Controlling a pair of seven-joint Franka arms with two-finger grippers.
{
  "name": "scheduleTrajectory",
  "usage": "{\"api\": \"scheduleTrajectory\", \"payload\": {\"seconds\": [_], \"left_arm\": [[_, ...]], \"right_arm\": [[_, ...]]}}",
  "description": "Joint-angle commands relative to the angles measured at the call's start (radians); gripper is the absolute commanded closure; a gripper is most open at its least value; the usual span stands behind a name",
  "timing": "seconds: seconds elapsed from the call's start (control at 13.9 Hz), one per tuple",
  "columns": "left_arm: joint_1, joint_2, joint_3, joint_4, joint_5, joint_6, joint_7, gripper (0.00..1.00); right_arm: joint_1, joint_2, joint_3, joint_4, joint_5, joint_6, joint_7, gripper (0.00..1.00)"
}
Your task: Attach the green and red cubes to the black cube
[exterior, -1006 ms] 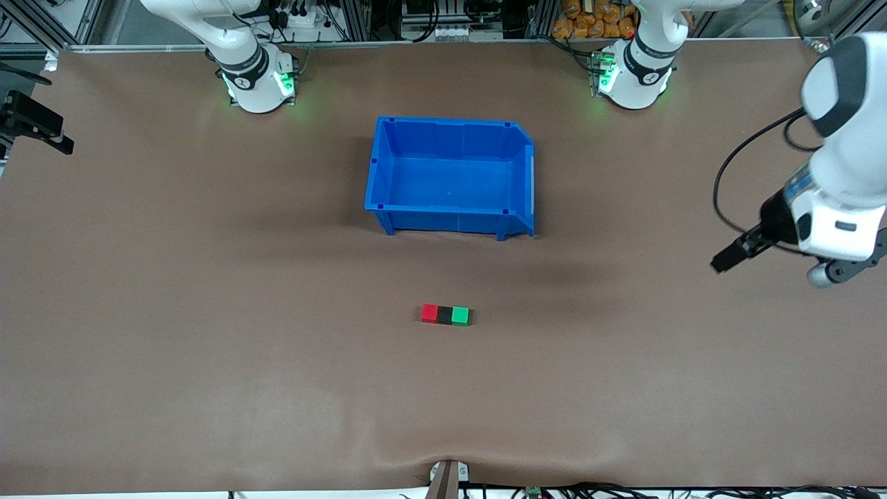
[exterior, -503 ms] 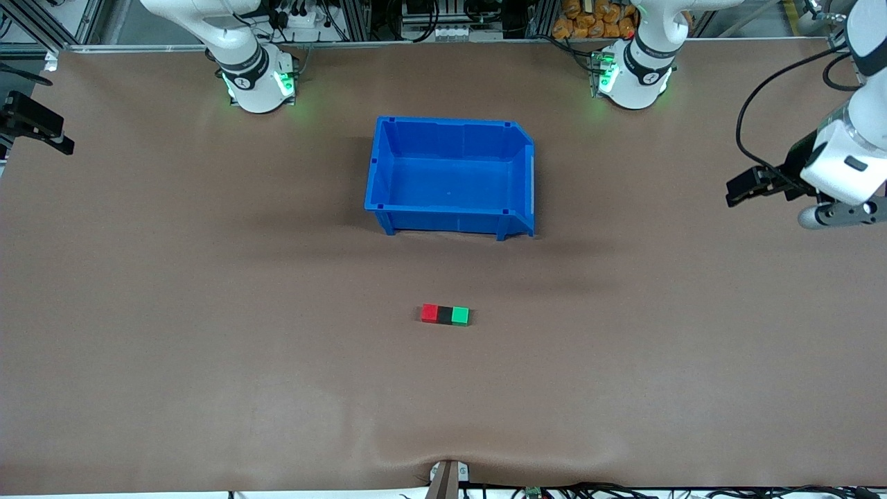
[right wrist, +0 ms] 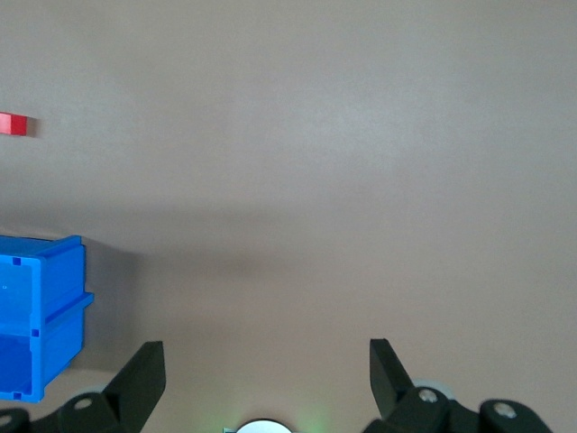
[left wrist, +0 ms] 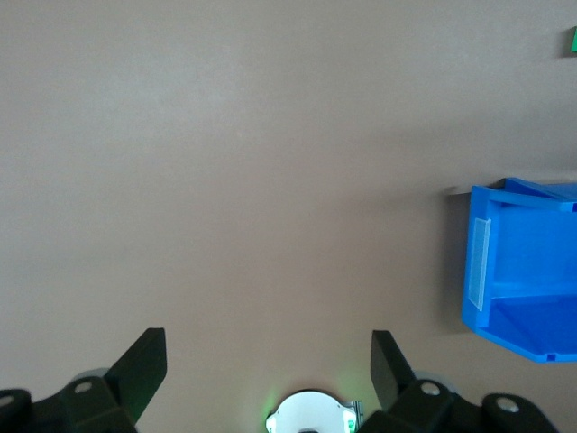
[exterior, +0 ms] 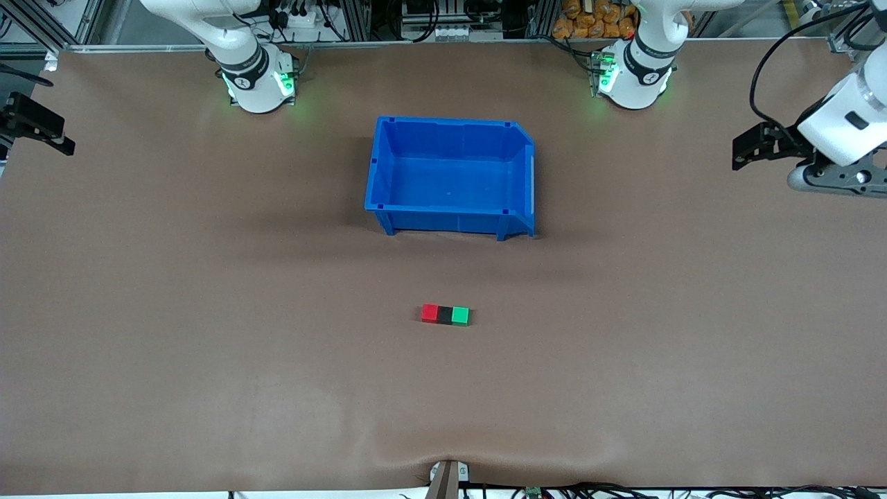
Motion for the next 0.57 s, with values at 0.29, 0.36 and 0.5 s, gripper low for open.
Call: {"api": "scheduleTrajectory", "payload": {"seconds": [0.29, 0.36, 0.5], "left_arm": [[-0.009, 0.032, -0.008, 0.038, -0.002, -0.014, -0.071, 0.00], [-0.010, 0.034, -0.008, 0.038, -0.005, -0.001, -0.071, 0.00], [-0.009, 0.034, -0.008, 0.038, -0.028, 0.006, -0.074, 0.00]], "right_arm": [[-0.011, 0.003, 0.008, 0.004, 0.003, 0.000, -0.011, 0.00], [-0.011, 0.003, 0.008, 0.004, 0.003, -0.001, -0.011, 0.00], [-0.016, 0.006, 0.008, 0.005, 0.005, 0.002, -0.011, 0.00]]}}
